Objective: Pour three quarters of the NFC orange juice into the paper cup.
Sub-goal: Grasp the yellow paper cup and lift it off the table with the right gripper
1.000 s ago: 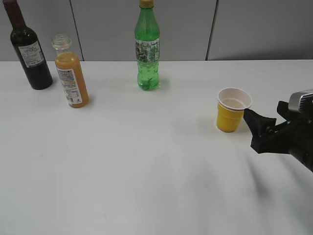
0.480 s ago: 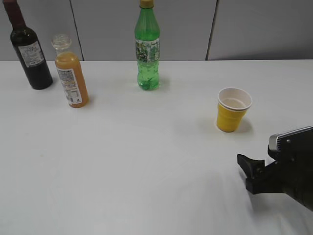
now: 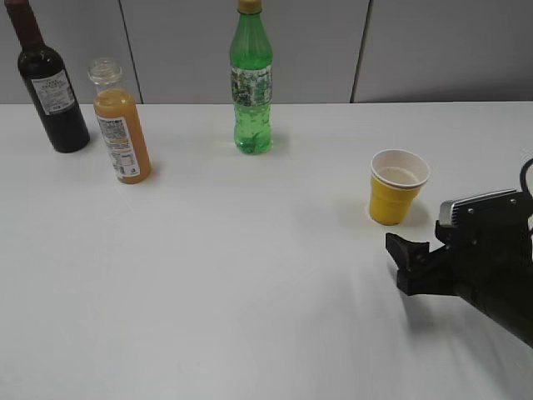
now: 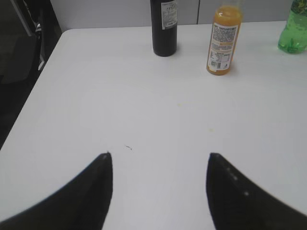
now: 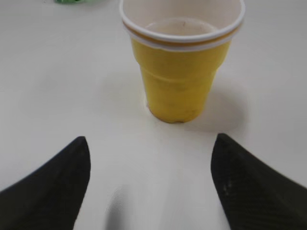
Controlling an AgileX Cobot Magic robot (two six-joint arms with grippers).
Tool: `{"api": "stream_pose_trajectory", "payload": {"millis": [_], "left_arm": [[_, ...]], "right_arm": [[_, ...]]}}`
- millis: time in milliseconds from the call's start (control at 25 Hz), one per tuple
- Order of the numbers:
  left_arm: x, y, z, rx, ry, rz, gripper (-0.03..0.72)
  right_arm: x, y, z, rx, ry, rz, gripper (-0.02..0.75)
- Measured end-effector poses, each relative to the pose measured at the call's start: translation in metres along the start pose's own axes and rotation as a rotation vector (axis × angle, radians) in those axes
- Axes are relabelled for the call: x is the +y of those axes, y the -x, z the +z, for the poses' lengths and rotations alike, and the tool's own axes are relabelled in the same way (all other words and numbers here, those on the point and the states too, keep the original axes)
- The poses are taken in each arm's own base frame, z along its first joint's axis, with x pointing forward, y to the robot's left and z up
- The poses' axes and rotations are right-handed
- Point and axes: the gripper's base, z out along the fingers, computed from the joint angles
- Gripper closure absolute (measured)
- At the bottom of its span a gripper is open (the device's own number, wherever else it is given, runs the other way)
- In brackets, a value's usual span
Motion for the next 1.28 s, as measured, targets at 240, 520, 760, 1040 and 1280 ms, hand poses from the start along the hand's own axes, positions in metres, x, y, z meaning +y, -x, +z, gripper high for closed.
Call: {"api": "stream_pose_trajectory", "payload": {"millis": [240,520,760,1040,1280], "left_arm": [[0.0,0.0,0.0,0.0,0.0,0.0,0.244],[0.0,0.0,0.0,0.0,0.0,0.0,0.262],[0.0,0.0,0.0,0.0,0.0,0.0,0.263],[0.0,0.0,0.0,0.0,0.0,0.0,0.263],[0.0,0.0,0.0,0.0,0.0,0.0,0.263]], "right_arm": [[0.0,-0.001,0.018,-0.008,0.001,0.007,0.145],[0.0,-0.005,0.037,-0.006,-0.007,0.014,0.115],[-0.005,0.001,0.046,-0.042,-0.063,0.043,0.057],[-0.004,0.006,0.061,-0.075,-0.054,0.059,0.057],[-0.005,-0.003,0.073,-0.054,-0.059,0.063,0.058]]}}
